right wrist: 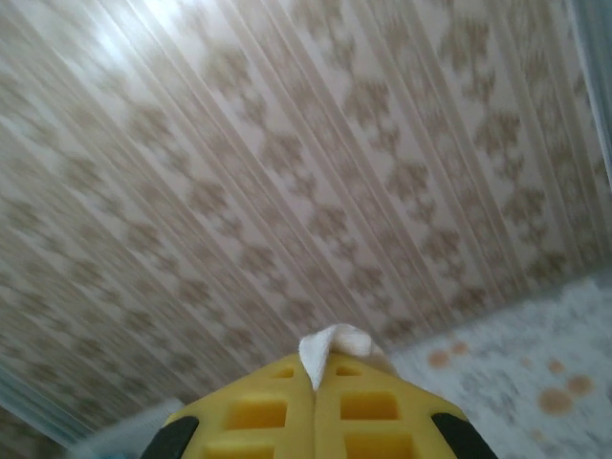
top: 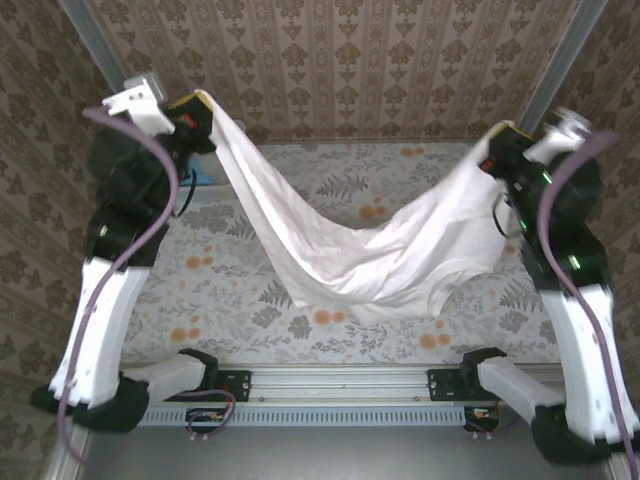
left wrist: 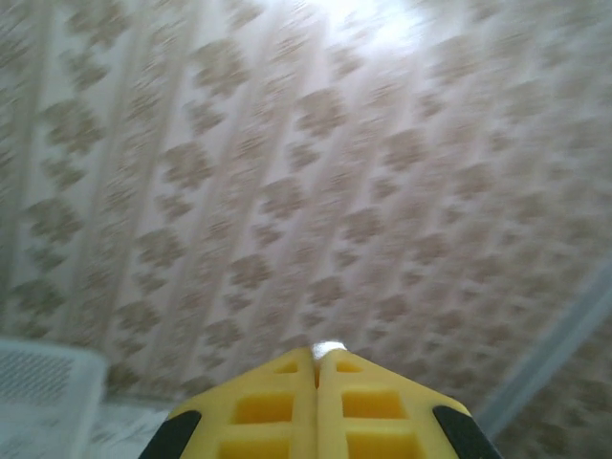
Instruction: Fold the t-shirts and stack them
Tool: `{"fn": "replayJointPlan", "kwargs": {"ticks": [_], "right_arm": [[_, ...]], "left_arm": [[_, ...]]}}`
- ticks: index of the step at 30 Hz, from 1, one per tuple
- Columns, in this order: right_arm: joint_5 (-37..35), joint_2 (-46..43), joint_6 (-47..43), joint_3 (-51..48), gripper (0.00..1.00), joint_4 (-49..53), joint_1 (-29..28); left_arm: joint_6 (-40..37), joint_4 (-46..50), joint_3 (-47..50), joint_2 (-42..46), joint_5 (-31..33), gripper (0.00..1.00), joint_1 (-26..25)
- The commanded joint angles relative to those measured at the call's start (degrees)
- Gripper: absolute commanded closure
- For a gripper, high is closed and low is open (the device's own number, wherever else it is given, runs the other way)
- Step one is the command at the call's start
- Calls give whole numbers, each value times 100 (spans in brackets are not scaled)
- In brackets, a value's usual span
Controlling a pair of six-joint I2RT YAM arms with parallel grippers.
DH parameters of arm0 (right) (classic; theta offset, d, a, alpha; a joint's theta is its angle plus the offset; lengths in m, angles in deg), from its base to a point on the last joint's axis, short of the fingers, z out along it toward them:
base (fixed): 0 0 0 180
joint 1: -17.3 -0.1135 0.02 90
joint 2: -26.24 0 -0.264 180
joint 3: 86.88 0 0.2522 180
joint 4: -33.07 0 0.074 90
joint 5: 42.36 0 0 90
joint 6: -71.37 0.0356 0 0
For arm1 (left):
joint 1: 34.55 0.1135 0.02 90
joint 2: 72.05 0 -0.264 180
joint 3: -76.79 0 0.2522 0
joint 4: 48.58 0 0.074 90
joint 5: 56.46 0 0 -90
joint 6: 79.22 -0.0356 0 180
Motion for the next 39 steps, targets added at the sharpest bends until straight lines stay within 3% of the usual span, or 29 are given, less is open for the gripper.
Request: {"fn": "replayJointPlan", "kwargs": {"ticks": [1,3,4,6,9,10,12,13,14,16,19,25,31,39], "right_arm": [[-107,1594,-259,-5,100,494,8],[-223,2668,-268,348,100,577,-7],[-260,3232,-293,601,100,628,-17],[-378,4203,-254,1172,100,944,-9],[-401,5297,-150,1937,100,1490,49],[-300,5459,-91,1991,92,1517,89],[-82,5500,99,1840,61,1427,218],[-19,5404,180,1647,48,1327,285],[47,5234,249,1411,42,1172,355],[186,4778,341,902,36,871,481],[336,3856,395,-11,32,342,547],[1406,2176,960,-2558,31,-1050,542],[2180,1851,1199,-3865,36,-1115,174],[2168,1955,1165,-4122,38,-791,-928]], "left_arm": [[746,703,-336,-1588,-253,100,516],[731,1247,-1253,-2864,-431,100,628],[754,1635,-1895,-3557,-488,92,658],[687,2267,-3024,-4759,-533,48,659],[460,3477,-4803,-6181,-703,14,621],[413,3673,-4998,-6374,-782,8,589],[295,3429,-4431,-6169,-771,0,500],[246,2981,-3713,-5813,-651,0,421],[244,2441,-2902,-5333,-553,0,358],[293,1611,-1624,-4547,-510,0,269],[327,1433,-598,-3781,-374,7,62],[377,1085,1360,-2502,379,34,-799],[358,1351,2815,-1730,528,48,-1555],[668,1591,4459,-851,536,47,-1883]]}}
